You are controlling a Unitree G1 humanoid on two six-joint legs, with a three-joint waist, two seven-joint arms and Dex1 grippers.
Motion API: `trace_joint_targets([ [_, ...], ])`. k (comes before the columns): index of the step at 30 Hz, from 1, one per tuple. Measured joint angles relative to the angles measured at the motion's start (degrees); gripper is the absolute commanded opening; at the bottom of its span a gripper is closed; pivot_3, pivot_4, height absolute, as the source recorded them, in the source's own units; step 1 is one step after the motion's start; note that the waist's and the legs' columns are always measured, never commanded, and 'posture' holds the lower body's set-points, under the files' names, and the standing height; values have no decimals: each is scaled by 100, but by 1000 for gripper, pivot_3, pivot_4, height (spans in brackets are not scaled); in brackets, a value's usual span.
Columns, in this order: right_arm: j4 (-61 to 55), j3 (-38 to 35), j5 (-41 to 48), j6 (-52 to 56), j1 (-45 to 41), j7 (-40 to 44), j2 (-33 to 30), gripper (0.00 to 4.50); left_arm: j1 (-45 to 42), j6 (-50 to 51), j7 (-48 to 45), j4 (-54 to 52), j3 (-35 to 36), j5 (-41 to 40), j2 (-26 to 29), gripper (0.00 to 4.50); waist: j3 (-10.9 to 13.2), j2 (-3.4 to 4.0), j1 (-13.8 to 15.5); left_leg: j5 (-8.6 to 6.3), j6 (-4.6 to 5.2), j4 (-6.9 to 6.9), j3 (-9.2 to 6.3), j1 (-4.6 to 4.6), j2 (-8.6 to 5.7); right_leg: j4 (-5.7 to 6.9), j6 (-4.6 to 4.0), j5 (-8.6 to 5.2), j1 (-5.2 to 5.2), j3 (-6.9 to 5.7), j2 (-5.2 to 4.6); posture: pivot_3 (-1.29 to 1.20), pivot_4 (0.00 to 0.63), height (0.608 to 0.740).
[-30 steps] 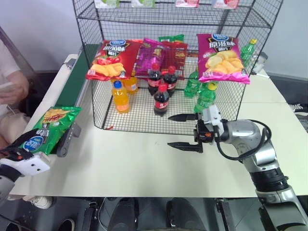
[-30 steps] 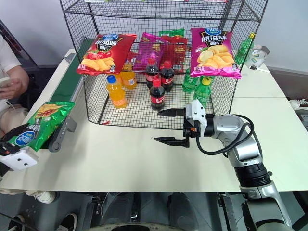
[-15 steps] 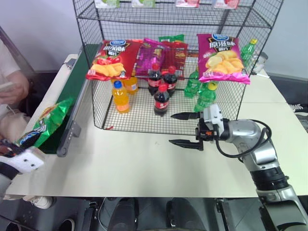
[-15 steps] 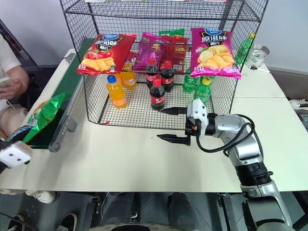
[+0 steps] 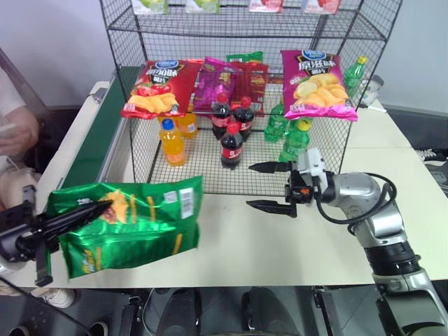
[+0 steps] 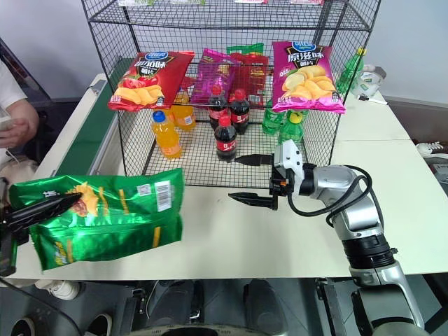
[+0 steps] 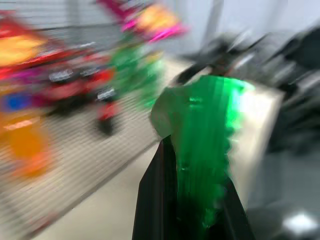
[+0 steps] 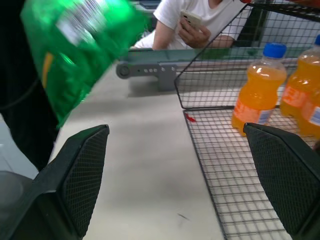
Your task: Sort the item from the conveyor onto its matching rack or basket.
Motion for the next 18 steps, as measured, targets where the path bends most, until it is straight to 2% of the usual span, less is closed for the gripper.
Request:
trace_joint_targets([
  [5,-482,-265,1335,1742,39,82,-374,4500,-1266,599,-52,213,-823,-133,-89,41,4,10,9,0,1,1,0,0,2,0,0,0,0,5,16,0,150,739],
  [9,-653,-384,1851,2445,165,155,-539,4500,-2174,986,-67,562,-1281,-330,-285,41,4,8,1,0,1,1,0,0,6,0,0,0,-2,7,21,0,150,739],
  [13,-807,-366,2043,2632,65,-129,-121,4500,-3065,1481,-50,981,-1652,-853,-500,41,4,9,-24,0,1,1,1,0,9,5,1,0,-9,15,25,0,150,739],
  [18,-860,-241,2041,2607,-305,-454,350,4500,-3800,1939,-68,1380,-2169,-814,-746,41,3,6,2,0,1,5,0,-9,8,3,2,0,-14,14,27,0,150,739],
])
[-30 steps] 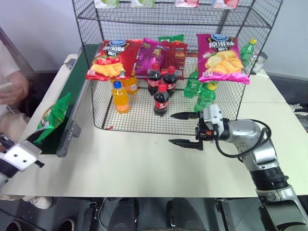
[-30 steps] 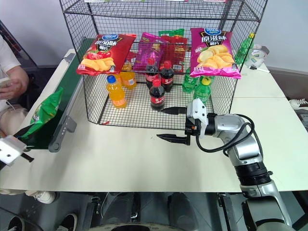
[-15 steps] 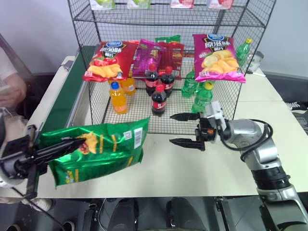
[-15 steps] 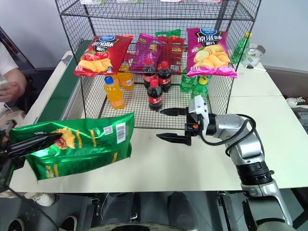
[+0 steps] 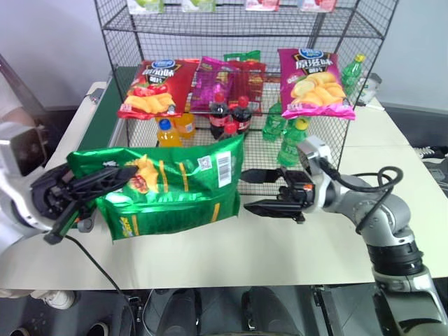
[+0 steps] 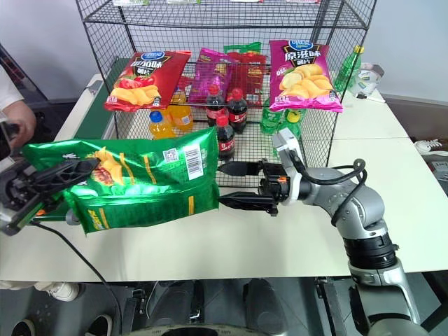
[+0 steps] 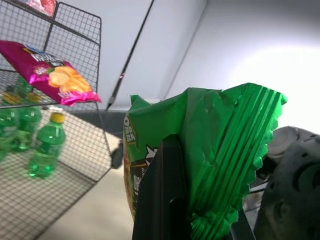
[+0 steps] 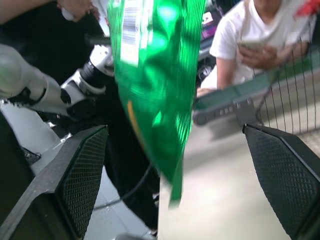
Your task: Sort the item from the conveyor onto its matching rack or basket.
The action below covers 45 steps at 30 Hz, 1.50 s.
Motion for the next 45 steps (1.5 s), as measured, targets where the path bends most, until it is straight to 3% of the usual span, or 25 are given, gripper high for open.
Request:
trace_joint_targets([
  [6,-2,269,0,80,-74,-34,270,4500,-831,165,-15,494,-524,502,-563,41,0,0,34,0,0,5,-2,-9,-4,0,1,0,-5,-2,-3,0,150,739],
  [14,92,736,-298,-30,-97,-39,731,4500,-1217,256,-183,735,-792,1109,-1034,41,0,0,-12,1,-1,4,-4,-13,0,1,1,0,-11,-1,1,0,150,739],
  [17,177,786,-360,-43,-124,-39,777,3717,-1237,263,-225,745,-793,1258,-1151,0,0,0,-8,1,-1,5,-3,-14,-1,0,1,0,-10,-2,-3,0,150,739],
  [24,252,814,-416,-6,-145,114,730,255,-1211,321,-216,677,-803,1540,-1258,0,0,0,0,1,-1,5,-5,-14,-2,0,1,1,-10,-3,-4,0,150,739],
  [26,303,815,-468,-12,-152,140,725,45,-1193,308,-203,673,-820,1639,-1292,0,0,0,0,1,-1,5,-6,-14,-2,0,1,0,-10,-3,-4,0,150,739],
  [29,336,816,-579,-81,-152,148,724,45,-1185,376,-6,677,-814,1717,-1285,848,0,0,-2,1,-1,5,-6,-14,-2,0,1,1,-10,-3,-4,0,150,739],
  [36,328,905,-2098,-1784,-151,66,244,45,-795,118,160,696,-392,2172,-1213,4236,0,0,-5,1,-1,4,-6,-18,-2,-1,1,0,-16,-3,-5,0,150,739],
  [41,383,902,-4030,-4437,-453,-365,-325,45,-510,-666,210,952,73,2858,-1298,4273,0,0,-8,1,-2,4,-1,-24,-4,-1,2,1,-25,-1,-5,0,150,739],
  [45,412,660,-4877,-5585,-913,-987,-526,45,-465,-886,241,1075,228,3028,-1356,4273,1,-1,-5,2,-3,4,-1,-27,-2,-1,2,1,-26,-1,-7,0,150,739],
])
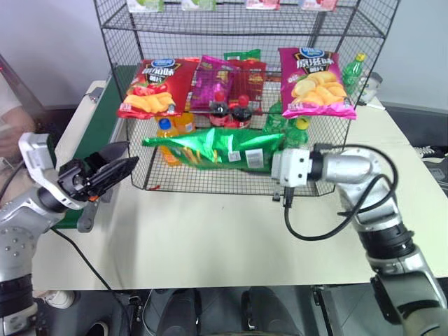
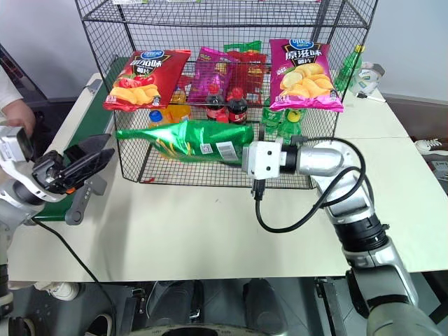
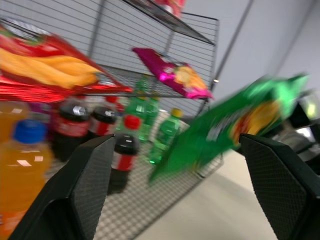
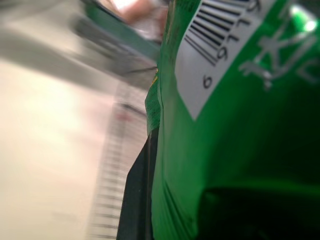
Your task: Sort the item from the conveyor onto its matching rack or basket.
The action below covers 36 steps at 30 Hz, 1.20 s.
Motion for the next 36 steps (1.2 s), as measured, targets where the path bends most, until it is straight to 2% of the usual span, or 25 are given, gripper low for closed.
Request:
trace_joint_targets([
  [6,-88,-185,-1701,-20,-404,-1290,-212,45,98,-617,78,6,3,602,-182,4273,-1,-2,16,1,-2,0,1,-2,-2,0,0,0,-1,-1,-7,0,150,739],
  [10,-213,-180,-2934,841,-404,-2058,-104,45,64,-1317,177,24,-97,1319,-315,4273,-1,-2,16,2,-3,0,3,-2,-4,0,-1,0,-1,1,-8,0,150,739],
  [13,-228,-123,-3461,1463,-406,-2335,158,45,56,-1659,231,30,-171,1609,-434,4273,-1,-2,11,2,-3,-2,3,-2,-2,1,-1,0,-4,1,-6,0,150,739],
  [18,131,230,-3845,2224,-413,-2422,450,45,145,-1932,217,-68,-286,1820,-510,4273,-1,-1,-12,1,-2,-2,4,-5,-2,2,-1,0,-6,2,-6,0,150,739],
  [28,670,486,-4015,2382,-800,-2660,471,45,510,-1731,282,-420,-271,1578,-505,4273,0,-1,-13,1,-2,-2,4,-6,-3,4,-1,0,-9,2,-8,0,150,739],
  [36,1022,900,-4631,2653,-1027,-3005,637,45,531,-1804,401,-428,-288,1618,-574,4273,-1,-2,-18,2,-2,-2,4,-6,-3,5,-1,0,-9,2,-6,0,150,739],
])
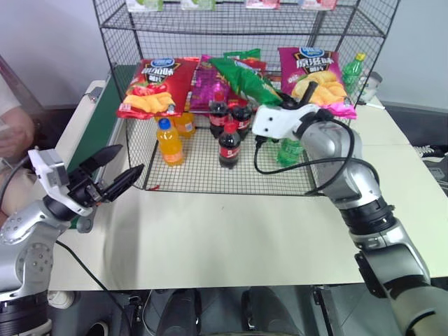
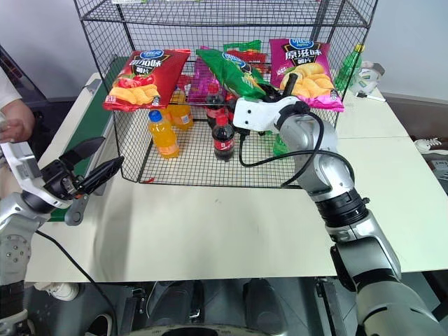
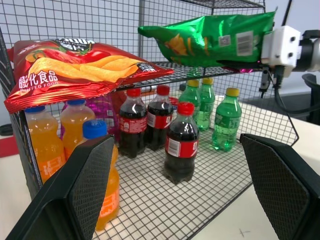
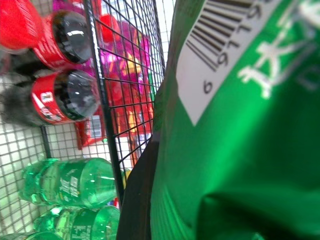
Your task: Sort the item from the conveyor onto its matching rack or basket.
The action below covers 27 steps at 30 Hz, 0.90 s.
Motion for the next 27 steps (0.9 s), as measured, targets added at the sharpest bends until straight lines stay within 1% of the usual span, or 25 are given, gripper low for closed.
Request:
trace_joint_targets([
  [9,814,57,-11,224,-470,-389,466,45,-13,-44,7,1,-153,89,-54,4273,0,0,-2,0,0,-1,0,-1,0,0,0,0,-2,0,0,0,150,739],
  [16,1066,59,14,395,-600,-629,783,45,-60,-74,63,1,-180,99,-78,4273,0,0,-6,0,0,-2,1,-2,0,1,0,0,-4,0,0,0,150,739],
  [18,1175,57,39,413,-653,-698,840,1059,-59,-77,90,1,-198,103,-126,4273,0,0,-6,0,0,-2,1,-2,0,2,0,0,-4,0,0,0,150,739],
  [19,1224,44,90,432,-682,-697,890,1239,-59,-78,104,1,-203,112,-141,4273,0,0,-7,0,0,-2,1,-1,0,3,0,0,-4,0,0,0,150,739],
  [25,1194,-171,535,457,-838,-788,1223,4055,-62,-139,121,1,-215,205,-145,4273,0,0,-20,0,-1,-2,1,-1,2,6,0,0,-5,1,2,0,150,739],
  [27,1109,-317,824,462,-852,-770,1389,4055,-49,-144,115,1,-217,216,-146,4273,-1,0,-28,0,-1,-2,1,-1,2,7,0,0,-5,1,2,0,150,739],
])
